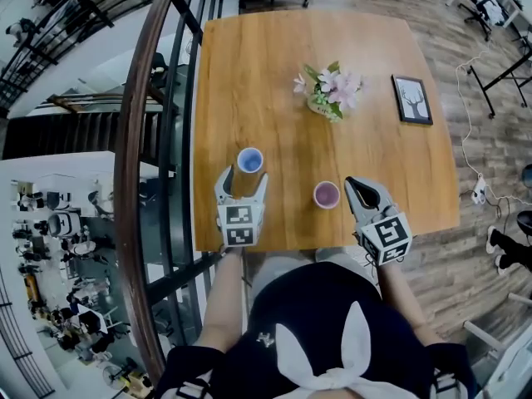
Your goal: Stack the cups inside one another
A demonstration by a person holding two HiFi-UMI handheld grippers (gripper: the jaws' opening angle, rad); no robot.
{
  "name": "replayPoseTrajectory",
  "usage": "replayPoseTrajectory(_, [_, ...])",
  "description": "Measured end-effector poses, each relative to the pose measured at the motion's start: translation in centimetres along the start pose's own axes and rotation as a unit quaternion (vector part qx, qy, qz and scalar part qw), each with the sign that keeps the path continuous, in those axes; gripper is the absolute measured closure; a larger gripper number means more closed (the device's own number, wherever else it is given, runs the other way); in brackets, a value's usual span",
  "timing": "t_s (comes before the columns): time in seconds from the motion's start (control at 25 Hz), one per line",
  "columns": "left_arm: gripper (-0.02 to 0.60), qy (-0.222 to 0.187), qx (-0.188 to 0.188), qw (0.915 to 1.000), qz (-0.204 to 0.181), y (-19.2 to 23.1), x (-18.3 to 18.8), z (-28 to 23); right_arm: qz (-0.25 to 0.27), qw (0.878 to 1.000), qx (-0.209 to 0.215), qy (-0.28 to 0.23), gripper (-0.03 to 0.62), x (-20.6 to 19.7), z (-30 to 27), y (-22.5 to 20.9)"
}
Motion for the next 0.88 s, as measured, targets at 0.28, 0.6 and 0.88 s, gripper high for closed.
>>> replayPoseTrajectory(0.28, [0.241,0.023,-0.002,0.9997,0.000,0.8,-2.1,-2.6,0.000,1.000,-0.009,0.002,0.595,-0.4,-1.1,-0.4])
replayPoseTrajectory(0.6, [0.233,0.049,-0.006,0.9988,0.004,1.4,-4.0,-4.1,0.002,1.000,-0.017,0.008,0.595,-0.5,-1.5,-0.4])
replayPoseTrajectory(0.88, [0.224,0.071,0.007,0.9973,0.017,1.9,-7.0,-5.5,0.002,1.000,-0.021,0.015,0.595,-1.0,-1.8,-0.8])
Point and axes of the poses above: the fingertips, and each gripper's own axes: z backward along the fingers, y to its left, x out of its top, the point moved 5 cm from there along z, backward along the fingers, and after that the axes turned 14 degrees about -y, right-handed, at the moved point
